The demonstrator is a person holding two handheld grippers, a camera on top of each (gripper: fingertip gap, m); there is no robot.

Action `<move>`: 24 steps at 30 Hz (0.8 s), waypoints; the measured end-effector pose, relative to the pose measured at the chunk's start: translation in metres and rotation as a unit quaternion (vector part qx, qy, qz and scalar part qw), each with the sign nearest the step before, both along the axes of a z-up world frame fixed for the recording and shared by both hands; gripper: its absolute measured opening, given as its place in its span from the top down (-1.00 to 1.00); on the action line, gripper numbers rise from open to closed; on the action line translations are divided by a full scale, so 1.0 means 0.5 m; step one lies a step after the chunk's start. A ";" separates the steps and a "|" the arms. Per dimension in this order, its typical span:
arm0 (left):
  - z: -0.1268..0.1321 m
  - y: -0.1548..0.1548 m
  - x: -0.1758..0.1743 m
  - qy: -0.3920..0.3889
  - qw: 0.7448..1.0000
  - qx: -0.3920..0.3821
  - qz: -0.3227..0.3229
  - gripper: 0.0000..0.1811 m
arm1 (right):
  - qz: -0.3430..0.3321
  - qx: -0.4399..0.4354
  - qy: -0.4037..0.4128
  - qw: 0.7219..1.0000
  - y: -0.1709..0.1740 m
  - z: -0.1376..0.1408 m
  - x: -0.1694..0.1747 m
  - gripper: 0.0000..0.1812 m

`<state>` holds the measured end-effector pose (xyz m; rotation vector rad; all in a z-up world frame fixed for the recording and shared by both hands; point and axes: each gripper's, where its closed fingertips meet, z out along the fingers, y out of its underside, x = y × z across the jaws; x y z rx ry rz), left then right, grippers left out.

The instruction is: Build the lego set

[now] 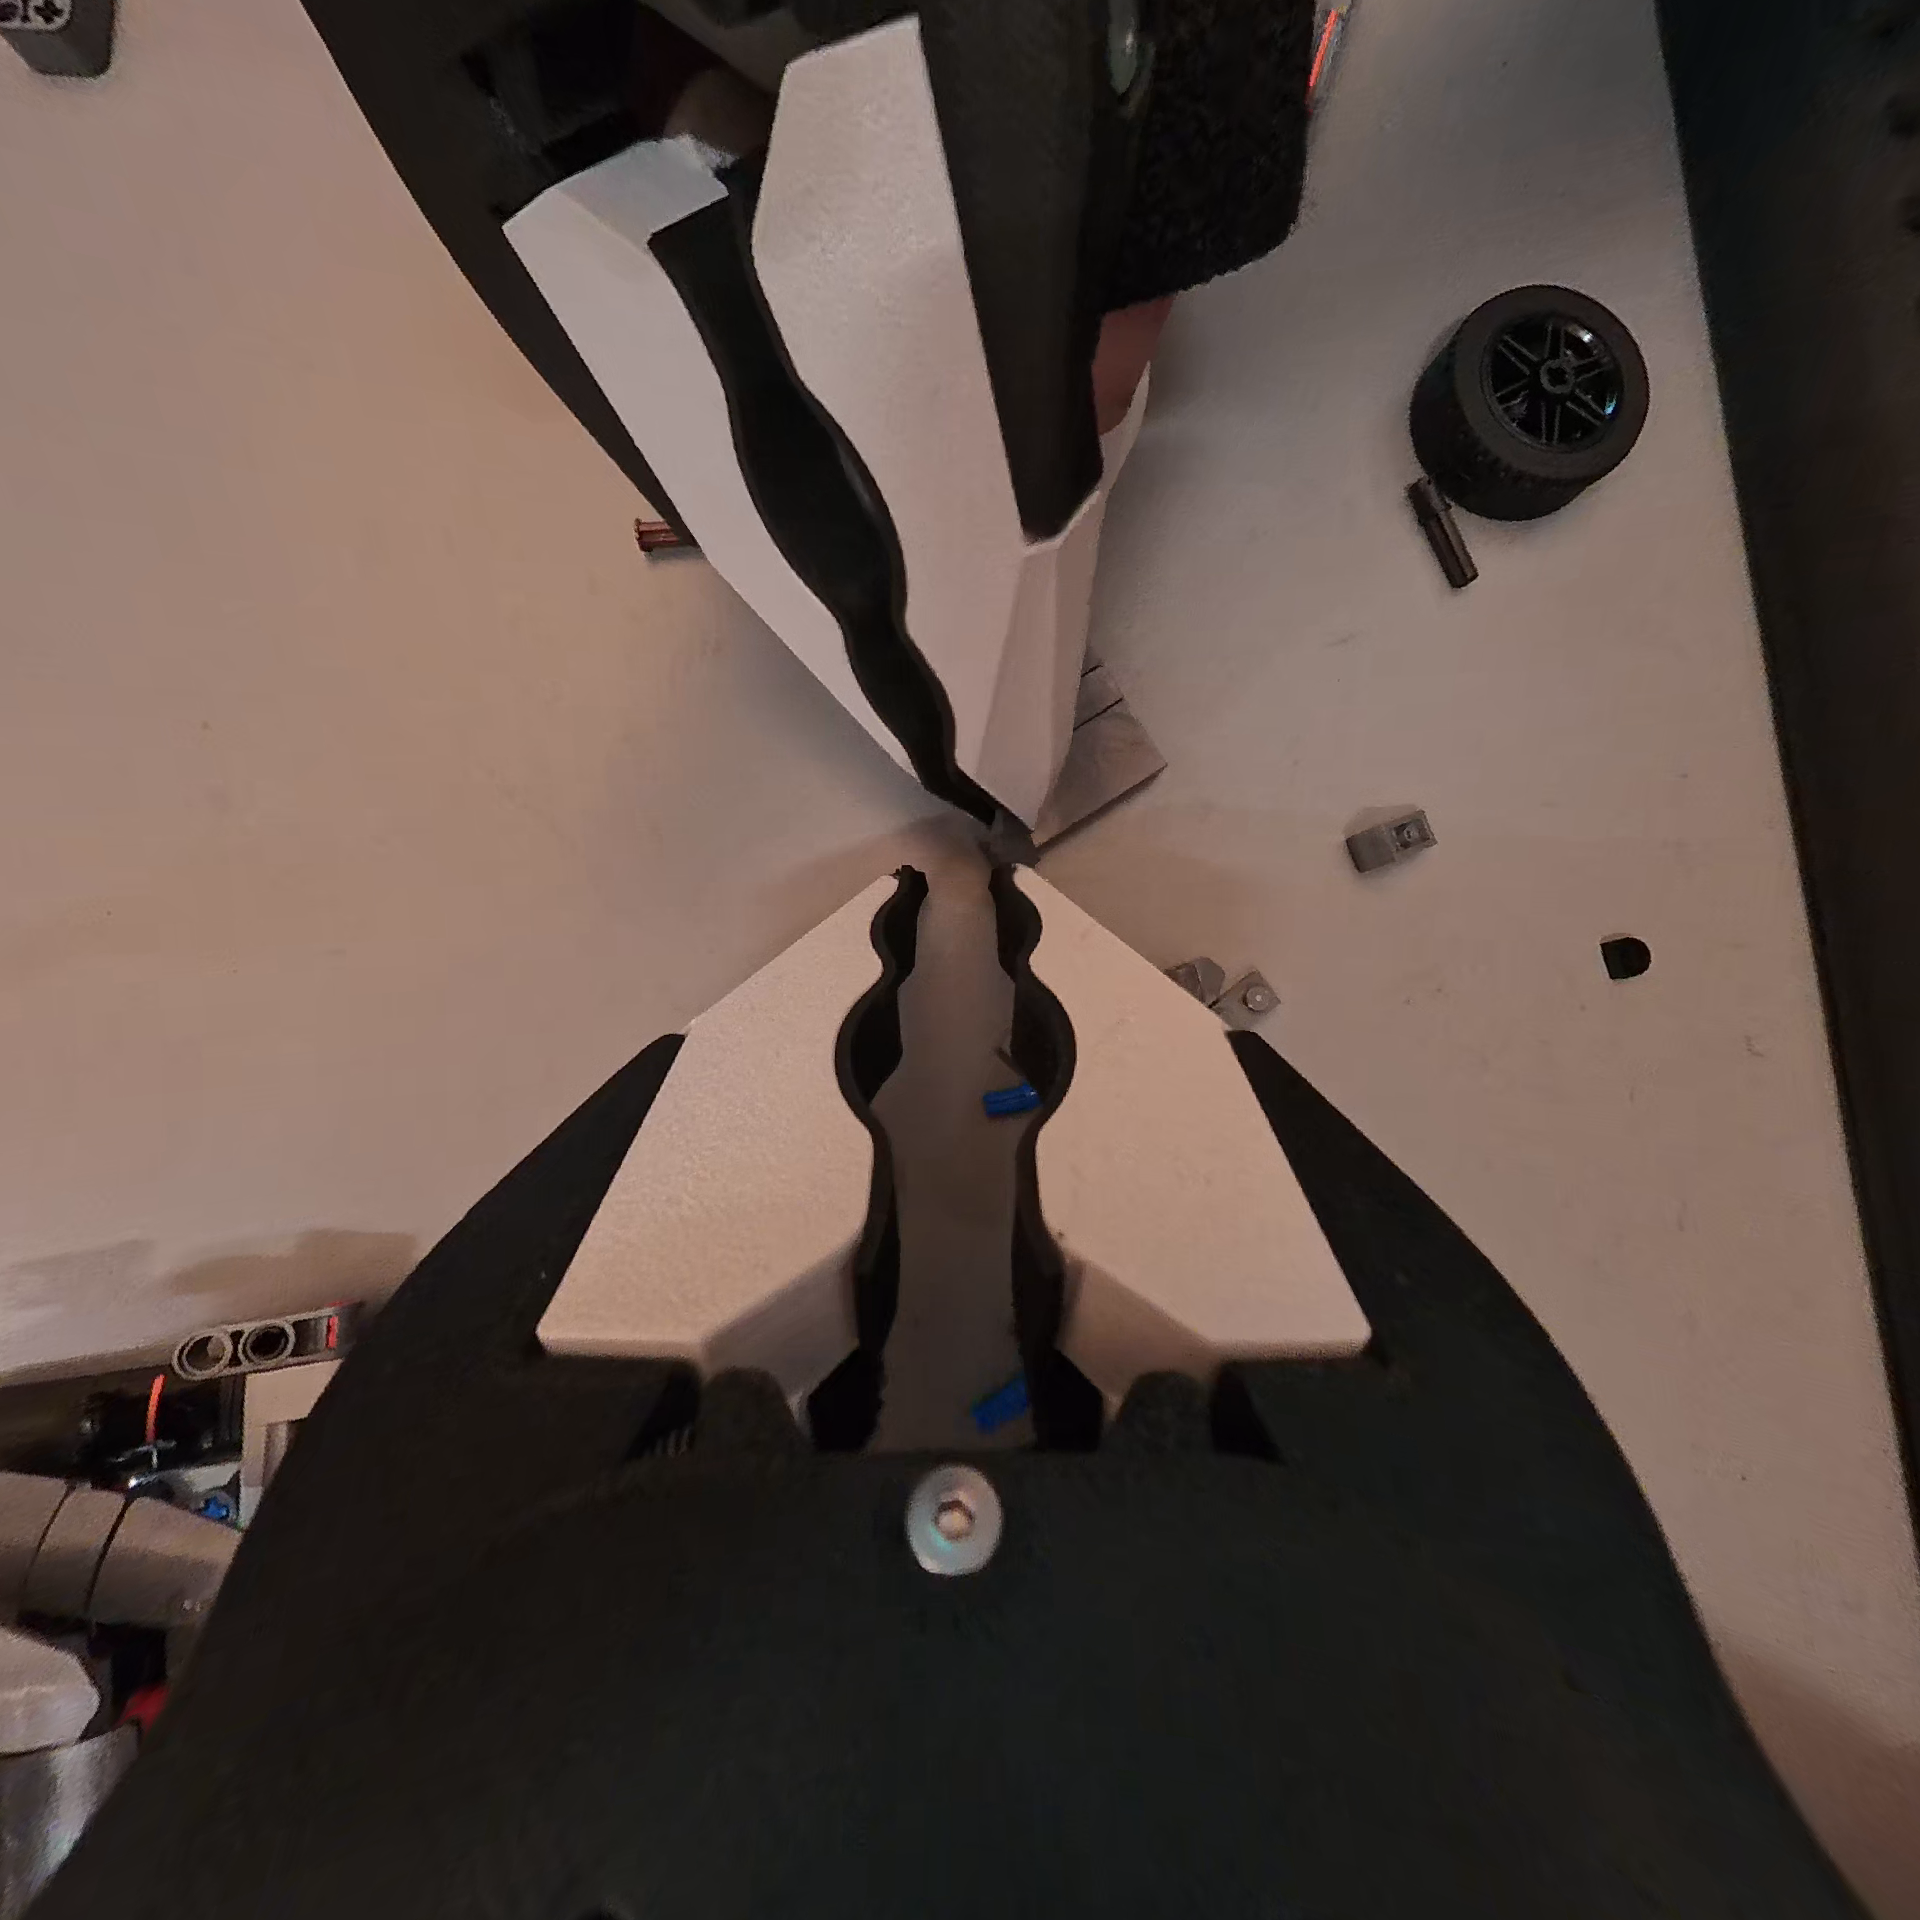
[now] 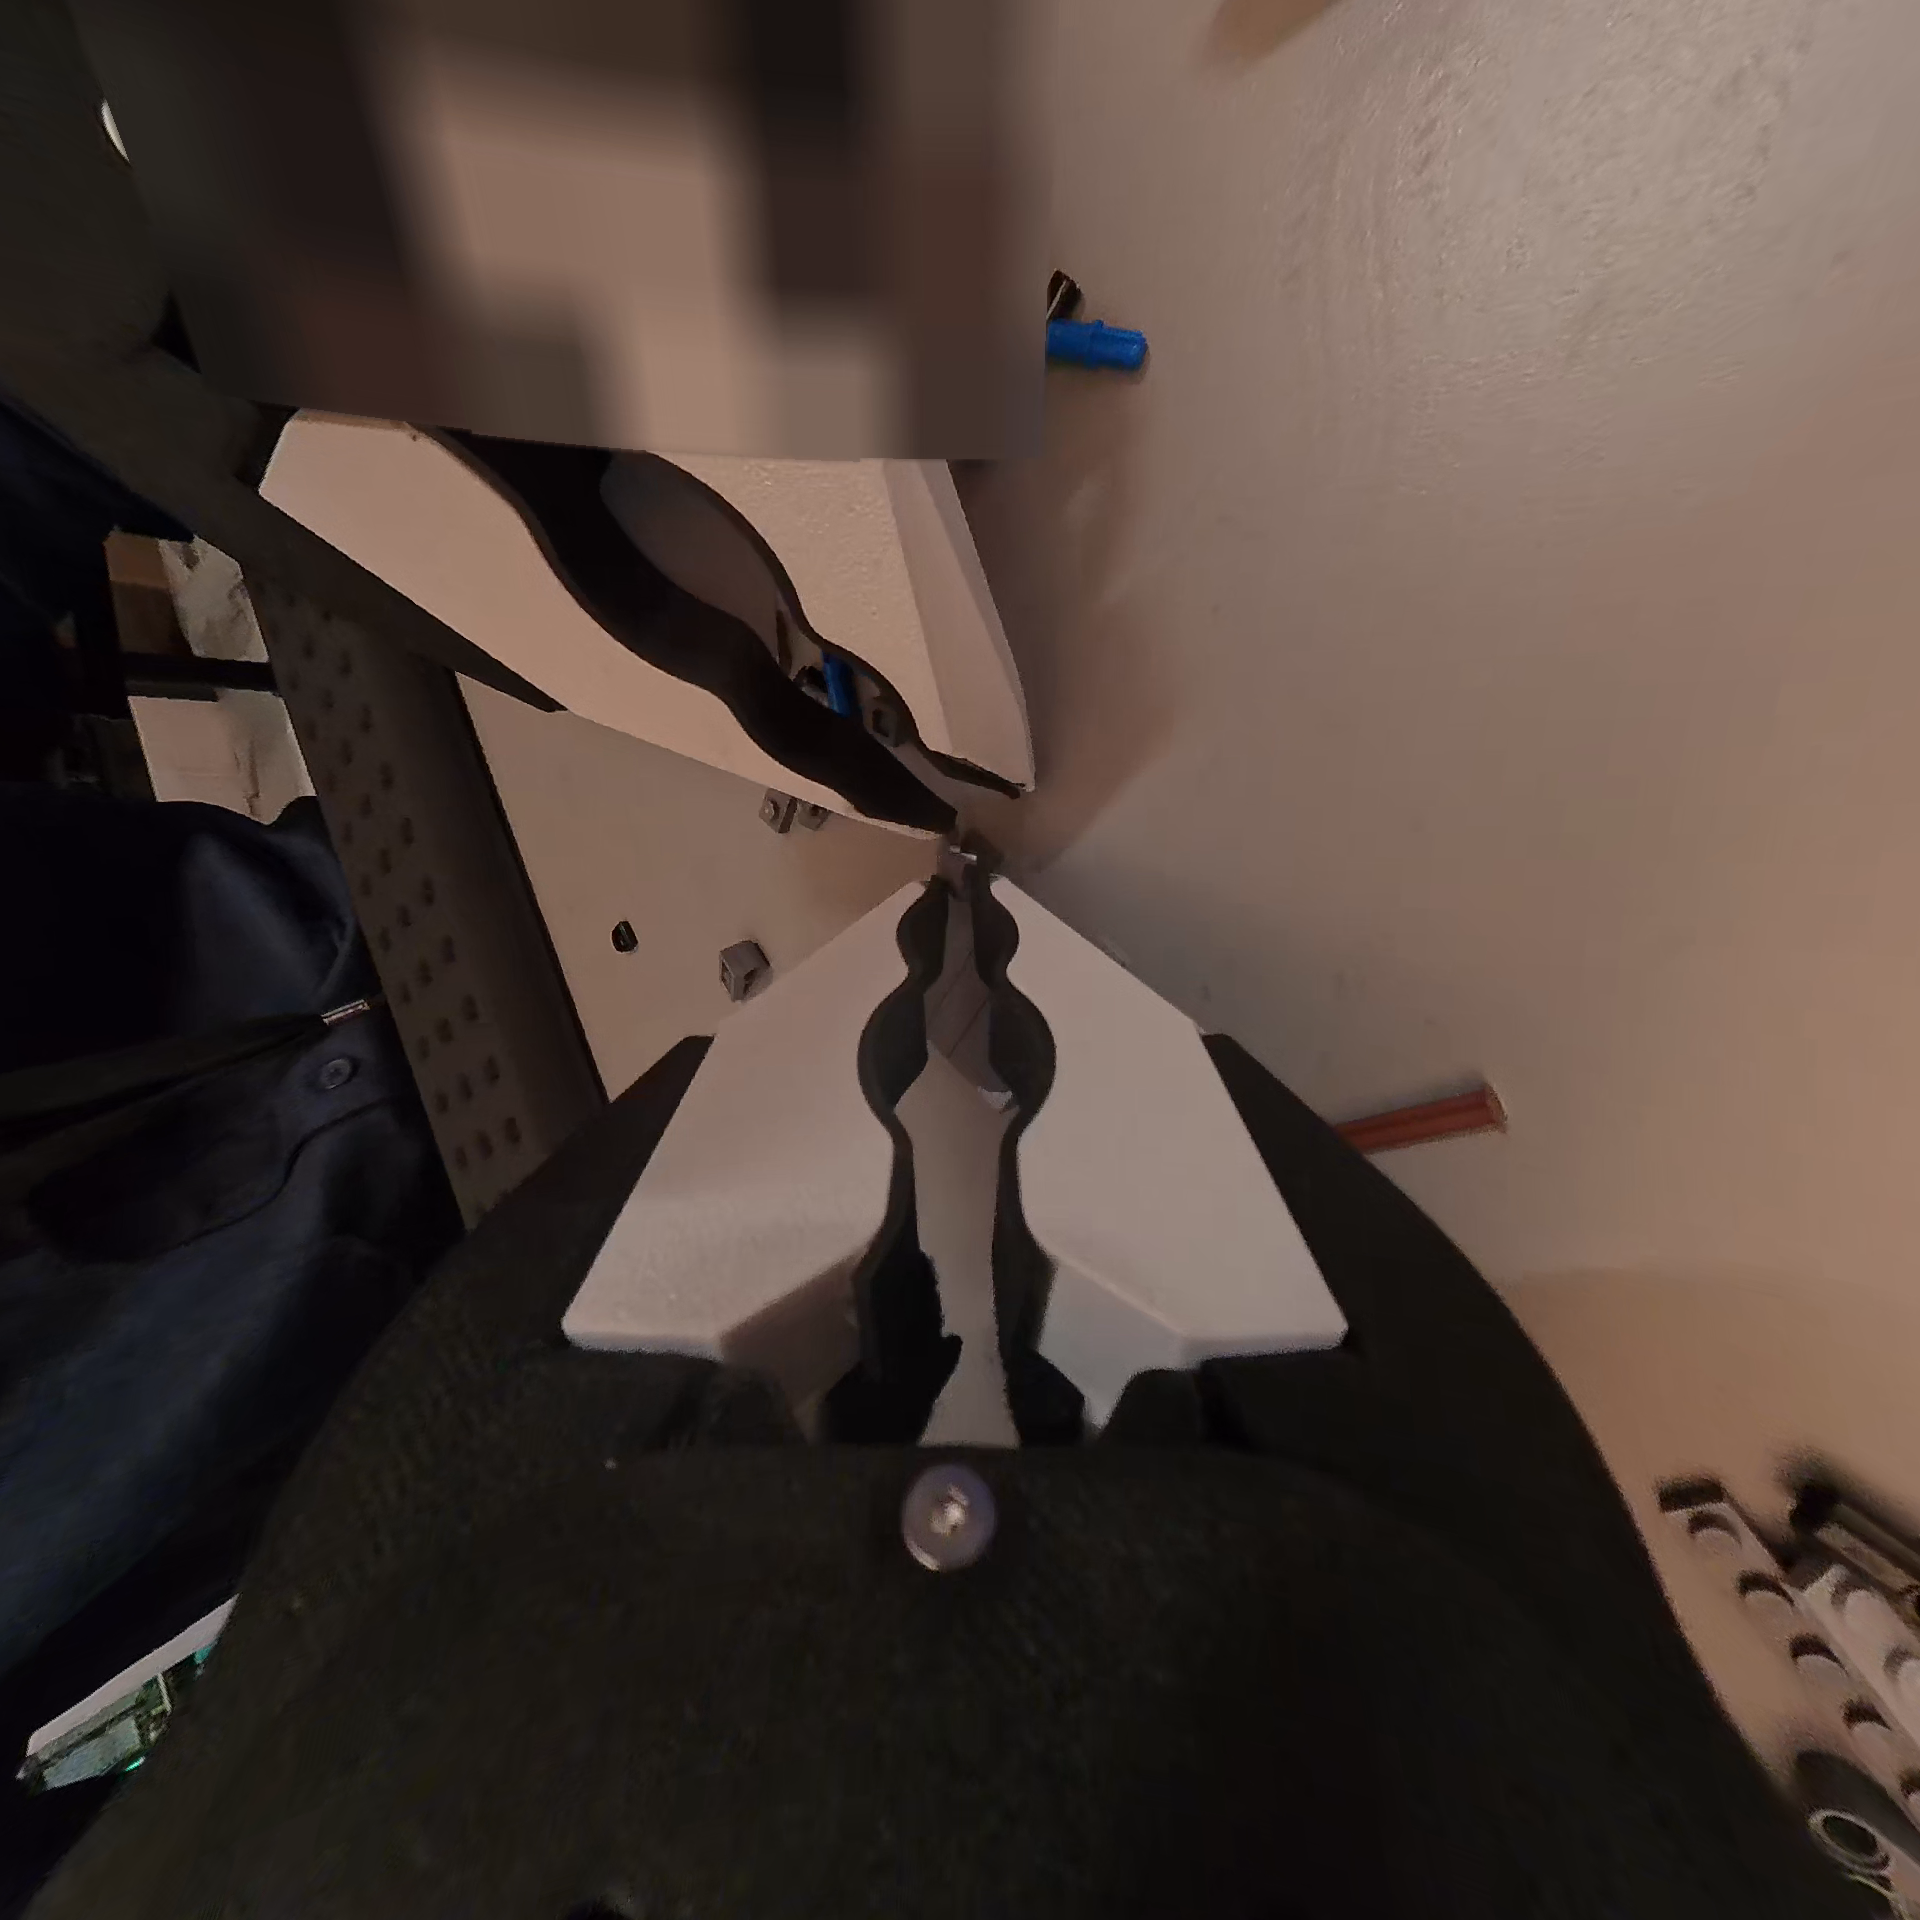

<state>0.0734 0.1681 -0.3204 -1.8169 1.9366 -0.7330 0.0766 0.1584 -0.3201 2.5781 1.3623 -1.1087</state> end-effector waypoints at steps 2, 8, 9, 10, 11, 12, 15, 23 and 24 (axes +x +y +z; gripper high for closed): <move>-0.003 0.001 0.001 0.001 1.000 0.000 0.002 0.87 | 0.003 0.000 -0.004 1.000 -0.002 -0.002 0.001 0.97; -0.006 0.001 0.004 0.000 1.000 0.000 0.001 0.88 | 0.003 0.011 -0.011 1.000 0.003 -0.001 0.006 0.99; -0.006 0.001 0.004 -0.001 1.000 0.000 0.002 0.88 | 0.002 0.010 -0.011 1.000 0.003 -0.001 0.006 0.99; -0.005 0.001 0.005 -0.001 1.000 -0.001 0.002 0.88 | 0.003 0.011 -0.011 1.000 0.004 0.000 0.006 0.99; -0.005 0.000 0.005 -0.002 1.000 -0.003 0.002 0.88 | 0.004 0.015 -0.013 1.000 0.005 0.000 0.007 0.99; -0.005 0.000 0.005 -0.003 1.000 -0.003 0.002 0.88 | 0.004 0.017 -0.013 1.000 0.005 0.002 0.007 0.99; -0.007 -0.001 0.007 -0.001 1.000 -0.002 0.001 0.88 | 0.006 0.019 -0.018 1.000 0.005 0.001 0.012 0.99; -0.009 0.000 0.013 -0.004 1.000 0.003 0.002 0.91 | 0.012 0.023 -0.032 0.999 0.003 -0.003 0.018 0.95; -0.008 0.000 0.013 -0.006 1.000 0.002 0.003 0.92 | 0.011 0.026 -0.034 0.999 0.005 -0.003 0.019 0.92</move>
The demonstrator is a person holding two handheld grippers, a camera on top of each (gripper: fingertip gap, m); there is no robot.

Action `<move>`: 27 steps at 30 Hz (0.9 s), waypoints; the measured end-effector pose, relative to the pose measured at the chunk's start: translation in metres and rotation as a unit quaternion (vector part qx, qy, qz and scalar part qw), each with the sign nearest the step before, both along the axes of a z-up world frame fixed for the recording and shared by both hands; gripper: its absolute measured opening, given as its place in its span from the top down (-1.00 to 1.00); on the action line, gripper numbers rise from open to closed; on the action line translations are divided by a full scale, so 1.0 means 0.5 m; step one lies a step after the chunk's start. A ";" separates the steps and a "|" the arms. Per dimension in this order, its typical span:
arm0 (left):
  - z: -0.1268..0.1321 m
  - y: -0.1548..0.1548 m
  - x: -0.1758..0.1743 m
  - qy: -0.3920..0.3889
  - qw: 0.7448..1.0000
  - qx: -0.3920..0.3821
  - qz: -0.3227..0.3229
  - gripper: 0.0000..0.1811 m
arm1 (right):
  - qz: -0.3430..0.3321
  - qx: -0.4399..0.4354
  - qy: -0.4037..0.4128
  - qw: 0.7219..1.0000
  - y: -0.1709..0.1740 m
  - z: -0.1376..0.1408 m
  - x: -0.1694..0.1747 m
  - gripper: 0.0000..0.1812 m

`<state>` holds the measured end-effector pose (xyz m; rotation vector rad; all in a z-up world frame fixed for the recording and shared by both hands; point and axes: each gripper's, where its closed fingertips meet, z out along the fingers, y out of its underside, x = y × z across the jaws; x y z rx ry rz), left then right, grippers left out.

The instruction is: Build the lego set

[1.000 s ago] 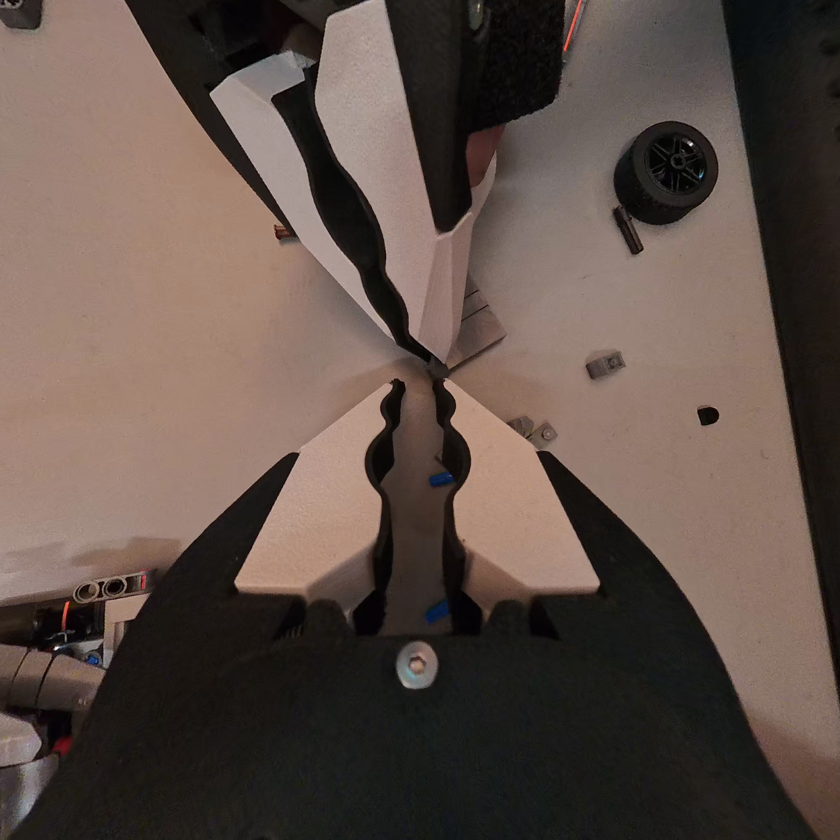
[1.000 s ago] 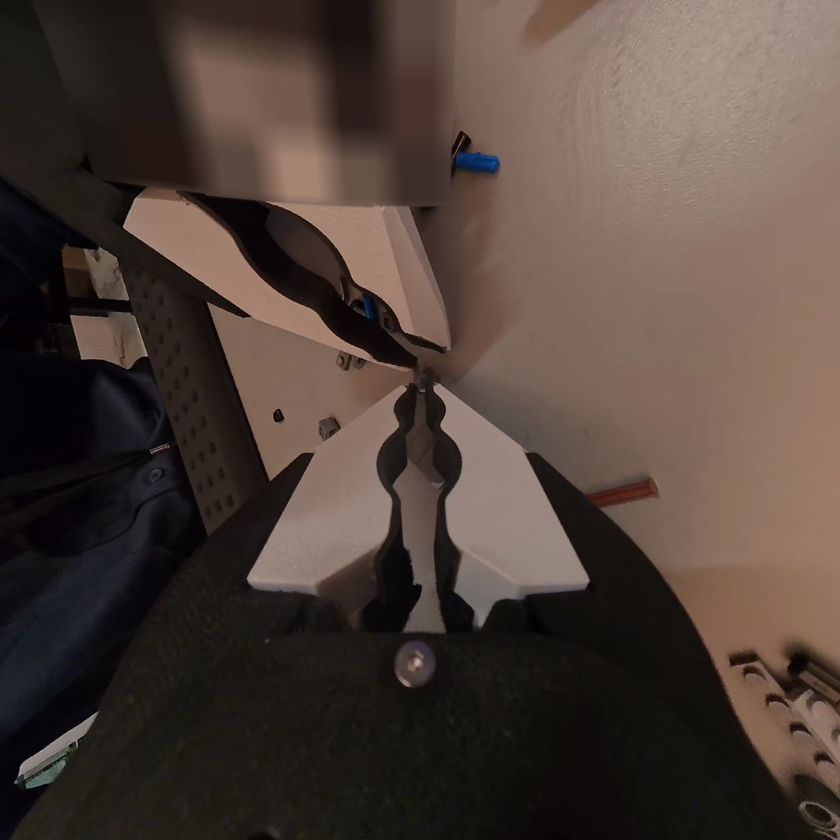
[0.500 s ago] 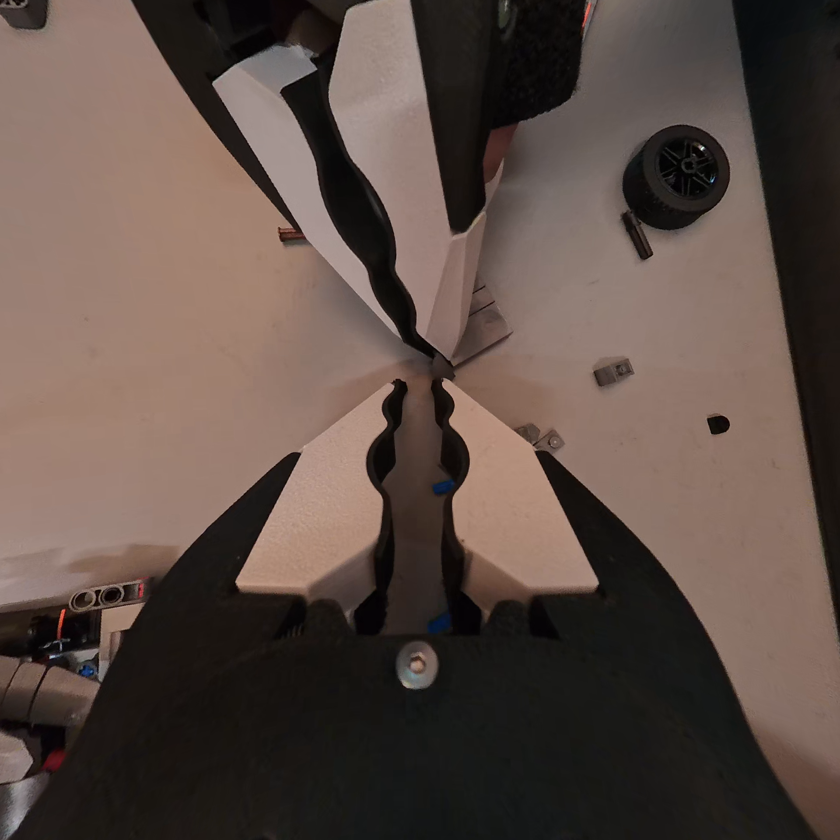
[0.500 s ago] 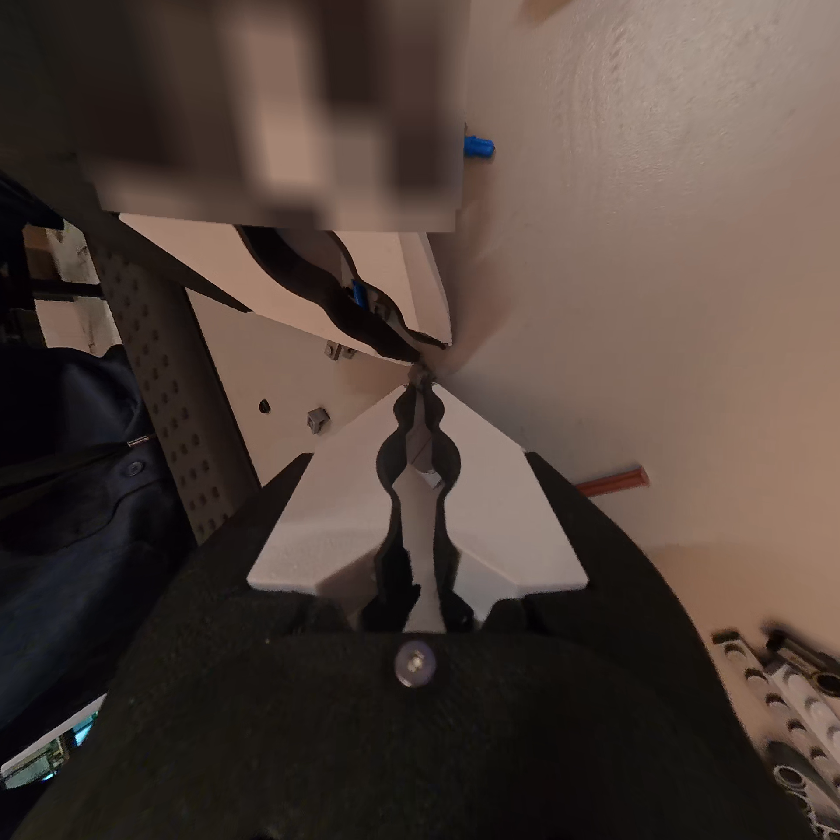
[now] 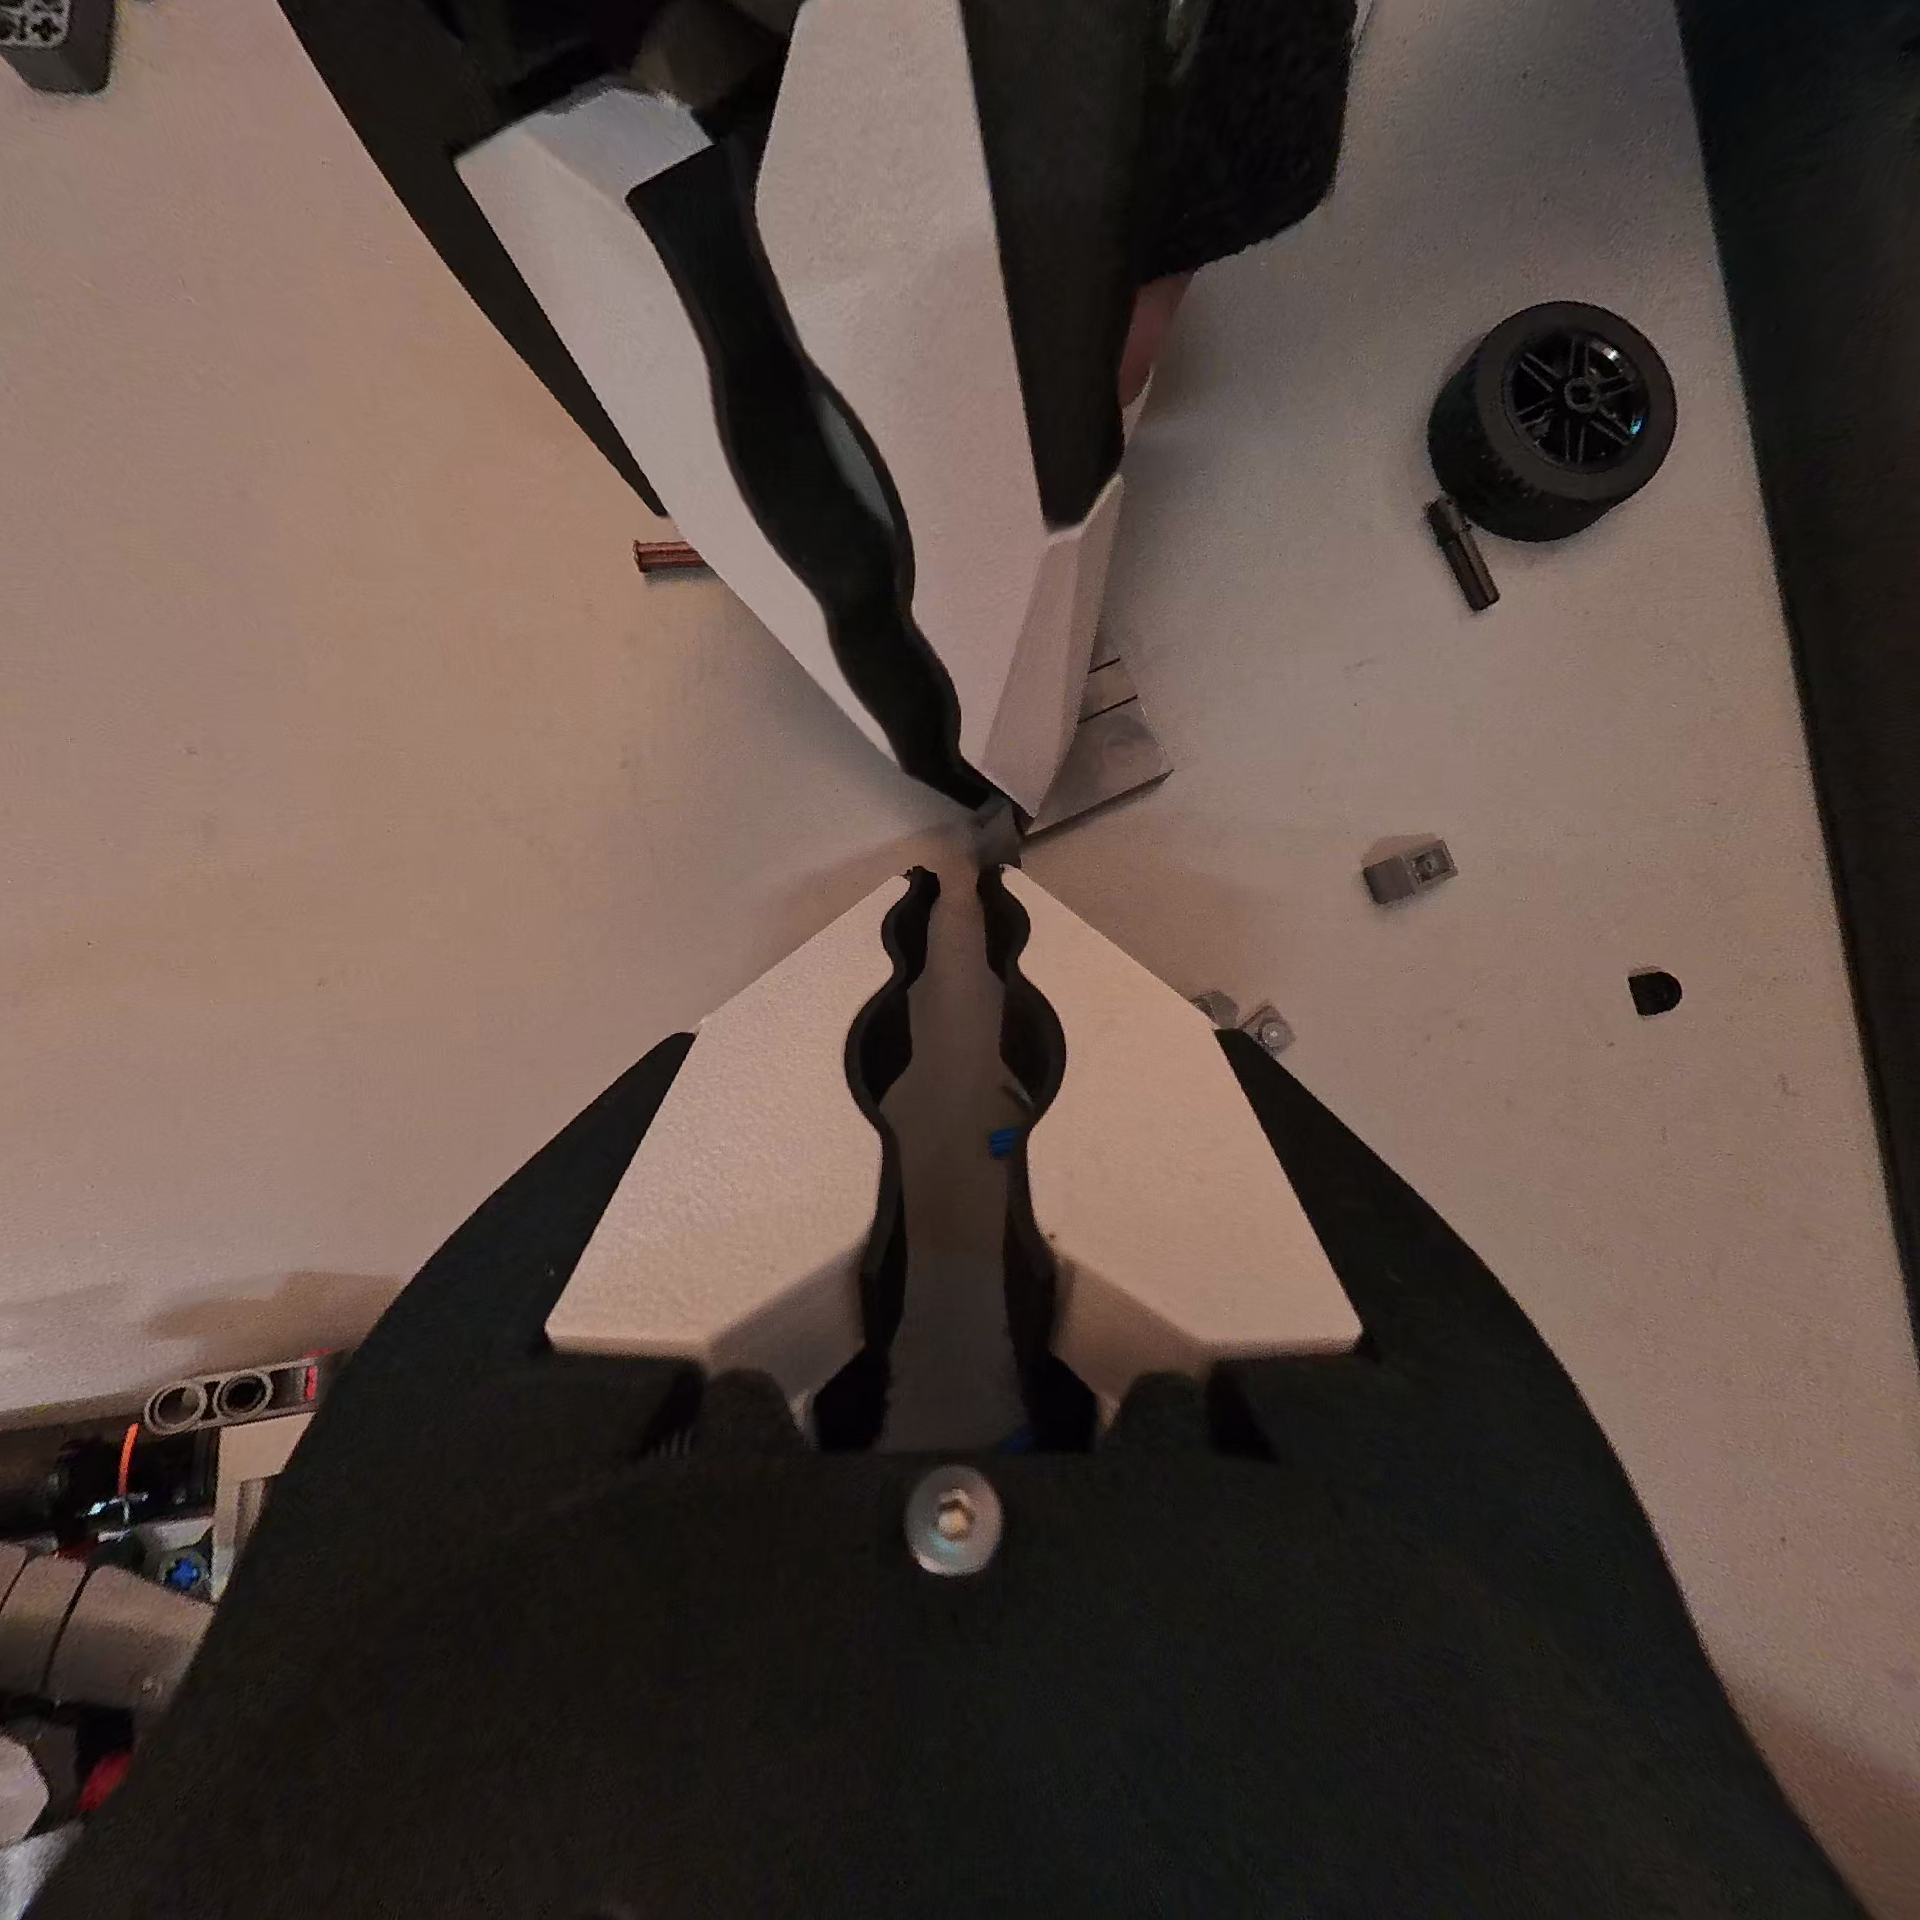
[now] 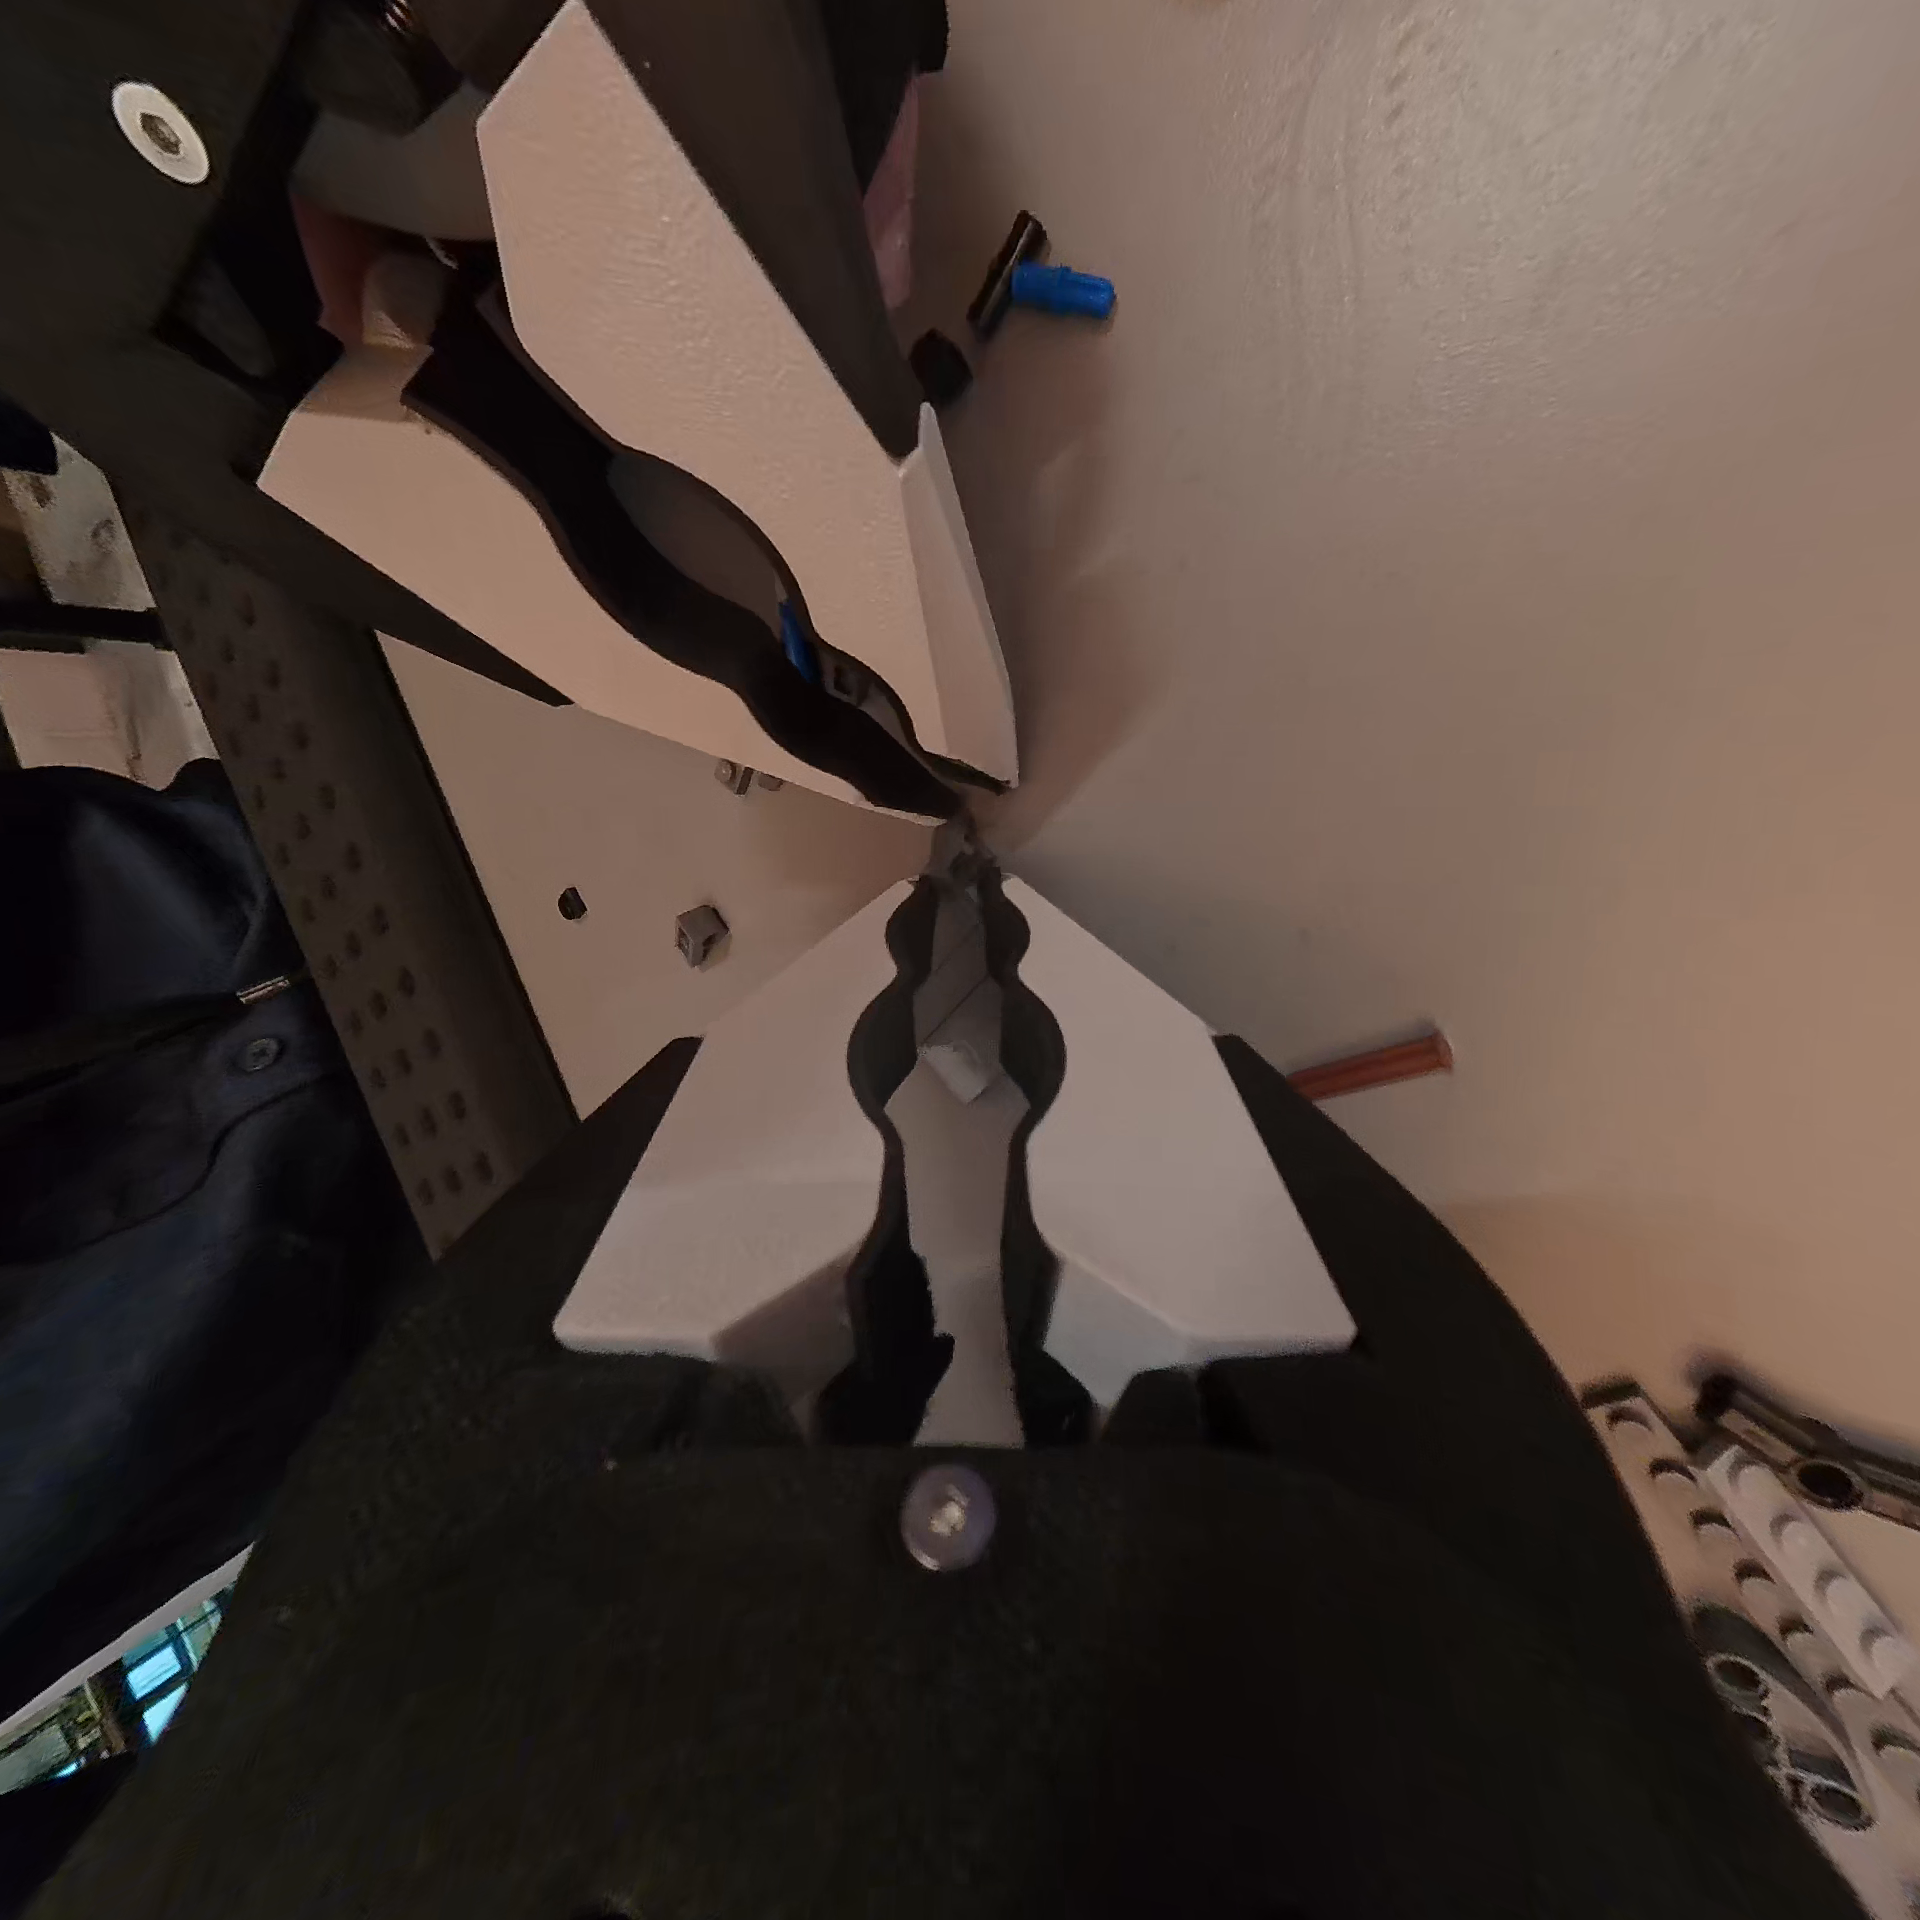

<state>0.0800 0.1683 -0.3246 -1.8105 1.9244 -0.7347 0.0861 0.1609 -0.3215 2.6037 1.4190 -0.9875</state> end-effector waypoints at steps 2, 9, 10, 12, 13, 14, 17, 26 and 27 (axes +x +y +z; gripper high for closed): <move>0.000 0.000 0.000 0.000 1.000 0.000 0.000 0.92 | 0.000 0.000 0.001 1.000 0.001 0.004 0.002 0.89; -0.002 -0.002 0.001 0.001 1.000 -0.001 -0.002 0.92 | -0.004 0.029 -0.025 0.999 0.018 0.014 0.035 0.86; -0.001 -0.002 0.000 0.001 1.000 -0.001 -0.002 0.92 | -0.006 0.036 -0.034 0.999 0.023 0.014 0.046 0.87; -0.002 -0.002 0.000 0.001 1.000 -0.002 -0.002 0.92 | -0.012 0.031 -0.038 0.999 0.025 0.017 0.061 0.87; -0.002 -0.001 0.000 0.002 1.000 -0.001 -0.001 0.92 | -0.015 0.023 -0.039 0.999 0.023 0.016 0.065 0.87; -0.001 0.000 0.000 0.002 1.000 0.000 -0.001 0.92 | -0.018 0.019 -0.042 0.999 0.023 0.012 0.069 0.87; -0.001 -0.002 0.000 0.001 1.000 -0.004 -0.001 0.91 | -0.008 0.002 -0.050 0.999 0.011 0.002 0.070 0.85; 0.000 -0.005 0.003 0.001 1.000 -0.004 -0.001 0.92 | -0.002 0.009 -0.051 0.999 0.010 -0.006 0.060 0.93; 0.000 -0.004 0.003 0.001 1.000 -0.004 -0.001 0.92 | -0.001 0.010 -0.051 0.999 0.010 -0.006 0.060 0.93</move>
